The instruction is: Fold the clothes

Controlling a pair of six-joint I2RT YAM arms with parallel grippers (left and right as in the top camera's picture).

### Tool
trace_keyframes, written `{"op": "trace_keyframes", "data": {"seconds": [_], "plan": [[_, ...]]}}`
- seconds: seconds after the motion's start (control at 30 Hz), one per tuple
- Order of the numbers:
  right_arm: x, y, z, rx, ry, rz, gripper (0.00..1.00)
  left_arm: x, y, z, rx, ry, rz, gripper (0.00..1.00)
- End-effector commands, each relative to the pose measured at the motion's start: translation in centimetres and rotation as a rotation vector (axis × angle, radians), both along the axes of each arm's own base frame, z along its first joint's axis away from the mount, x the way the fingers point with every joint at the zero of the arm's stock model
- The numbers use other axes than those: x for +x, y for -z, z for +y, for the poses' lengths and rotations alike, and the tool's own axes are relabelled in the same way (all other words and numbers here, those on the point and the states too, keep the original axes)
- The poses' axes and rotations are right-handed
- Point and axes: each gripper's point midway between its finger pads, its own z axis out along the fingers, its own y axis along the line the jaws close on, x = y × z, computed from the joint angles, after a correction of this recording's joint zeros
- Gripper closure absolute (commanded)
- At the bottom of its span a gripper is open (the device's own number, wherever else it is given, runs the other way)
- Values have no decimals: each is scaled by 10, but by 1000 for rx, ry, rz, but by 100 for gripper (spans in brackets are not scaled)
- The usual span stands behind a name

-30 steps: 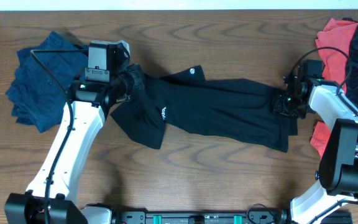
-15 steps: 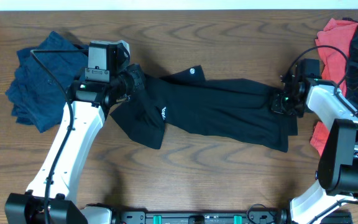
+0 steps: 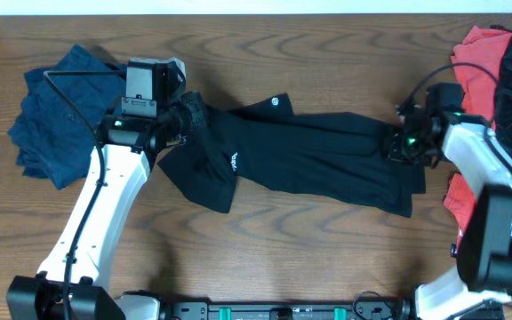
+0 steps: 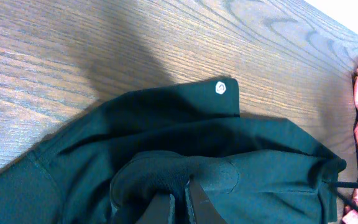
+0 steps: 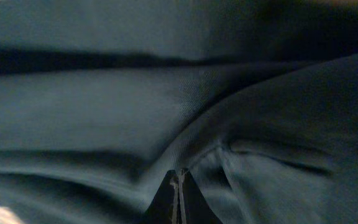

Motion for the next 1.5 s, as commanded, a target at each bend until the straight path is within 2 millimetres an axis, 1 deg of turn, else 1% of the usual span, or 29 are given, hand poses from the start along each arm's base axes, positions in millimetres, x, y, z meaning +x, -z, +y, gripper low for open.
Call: {"op": "trace_keyframes", "data": {"seconds": [0.0, 0.07, 0.1, 0.13, 0.17, 0.2, 0.3, 0.43, 0.5, 0.57, 0.63, 0.7, 0.83, 1.03, 1.13, 1.23, 1.37, 1.47], "plan": [[3, -35, -25, -88, 61, -94, 99, 1, -2, 3, 15, 2, -13, 94], [0, -35, -35, -148, 86, -82, 99, 1, -2, 3, 15, 2, -13, 94], [-3, -33, -39, -172, 93, -67, 94, 1, -2, 3, 15, 2, -13, 94], [-6, -28, -43, -194, 98, -42, 84, 1, -2, 3, 15, 2, -13, 94], [-10, -22, -45, -206, 100, -16, 77, 1, -2, 3, 15, 2, -13, 94], [-12, -18, -46, -209, 99, 2, 74, 1, -2, 3, 14, 1, -12, 94], [-16, 4, -45, -199, 92, 66, 74, 1, -2, 3, 14, 1, -11, 94], [-11, 31, -41, -148, 89, 102, 76, 0, -1, 3, 15, 2, -7, 94], [-7, 40, -43, -133, 105, 105, 76, 0, -1, 3, 15, 2, -8, 94], [-2, 45, -47, -129, 138, 100, 75, 0, -1, 3, 15, 2, -8, 94], [4, 45, -51, -127, 164, 77, 71, 0, -1, 3, 15, 2, -8, 94], [13, 43, -54, -129, 176, 42, 70, 0, -1, 3, 15, 2, -9, 94], [21, 40, -57, -134, 180, 4, 70, 1, -1, 3, 15, 2, -9, 94], [27, 39, -59, -141, 183, -21, 70, 1, -1, 3, 15, 2, -9, 94], [26, 39, -64, -163, 194, -18, 70, 1, -1, 3, 15, 2, -9, 94], [21, 41, -65, -158, 196, 6, 70, 1, -1, 3, 15, 2, -9, 94], [10, 42, -52, -97, 172, 51, 70, 1, -2, 3, 14, 2, -14, 94], [4, 43, -47, -76, 164, 78, 70, 2, -2, 2, 14, 1, -16, 94]]}}
